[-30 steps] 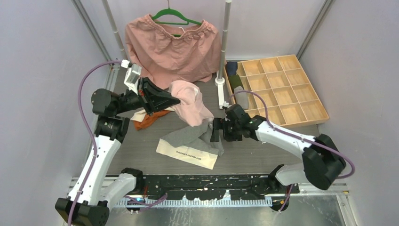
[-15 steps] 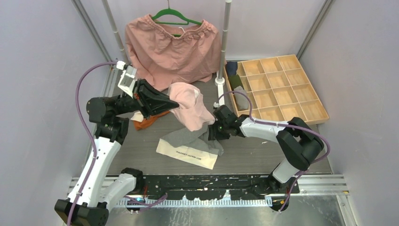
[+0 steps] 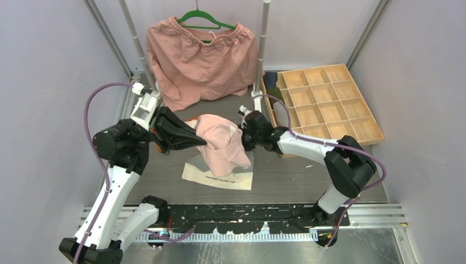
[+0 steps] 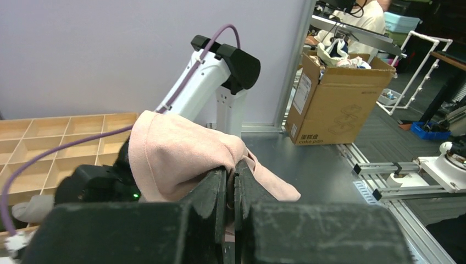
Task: Roll the underwear
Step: Move the underwear to the center of the board, then place the underwear at the center of the board.
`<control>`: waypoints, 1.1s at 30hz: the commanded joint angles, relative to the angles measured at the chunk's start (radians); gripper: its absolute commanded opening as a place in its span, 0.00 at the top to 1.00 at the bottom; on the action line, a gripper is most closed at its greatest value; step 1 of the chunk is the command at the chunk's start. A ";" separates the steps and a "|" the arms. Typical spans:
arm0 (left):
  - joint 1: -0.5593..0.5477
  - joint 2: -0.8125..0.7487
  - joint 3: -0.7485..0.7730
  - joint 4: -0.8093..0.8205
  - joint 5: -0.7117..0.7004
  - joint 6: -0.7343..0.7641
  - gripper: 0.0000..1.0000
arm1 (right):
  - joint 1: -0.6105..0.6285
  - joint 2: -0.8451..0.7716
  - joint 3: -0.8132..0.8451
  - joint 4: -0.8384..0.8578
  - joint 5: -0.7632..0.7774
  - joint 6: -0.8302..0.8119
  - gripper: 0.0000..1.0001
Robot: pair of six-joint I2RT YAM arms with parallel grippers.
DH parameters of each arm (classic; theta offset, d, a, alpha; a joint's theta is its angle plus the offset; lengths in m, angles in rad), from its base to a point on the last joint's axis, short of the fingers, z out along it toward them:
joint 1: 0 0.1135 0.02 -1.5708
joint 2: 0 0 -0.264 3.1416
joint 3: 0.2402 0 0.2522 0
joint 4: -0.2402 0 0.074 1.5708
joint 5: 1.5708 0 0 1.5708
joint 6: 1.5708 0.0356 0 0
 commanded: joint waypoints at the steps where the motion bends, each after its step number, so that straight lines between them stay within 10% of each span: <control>1: -0.006 -0.030 0.022 0.004 0.021 0.010 0.99 | 0.003 0.024 0.225 0.079 -0.061 -0.031 0.99; 11: -0.005 -0.072 0.056 -0.348 -0.023 0.262 0.99 | -0.018 0.283 0.846 -0.091 -0.027 -0.100 0.97; 15: -0.006 -0.076 0.069 -0.447 -0.055 0.338 0.99 | -0.066 0.388 0.992 -0.198 -0.015 -0.098 0.44; 21: -0.006 -0.072 0.107 -0.738 -0.160 0.534 0.99 | -0.191 0.170 0.698 -0.165 0.119 -0.084 0.22; 33: -0.162 0.095 0.091 -0.972 -0.434 0.651 0.99 | -0.380 -0.451 0.227 -0.302 0.198 -0.076 0.14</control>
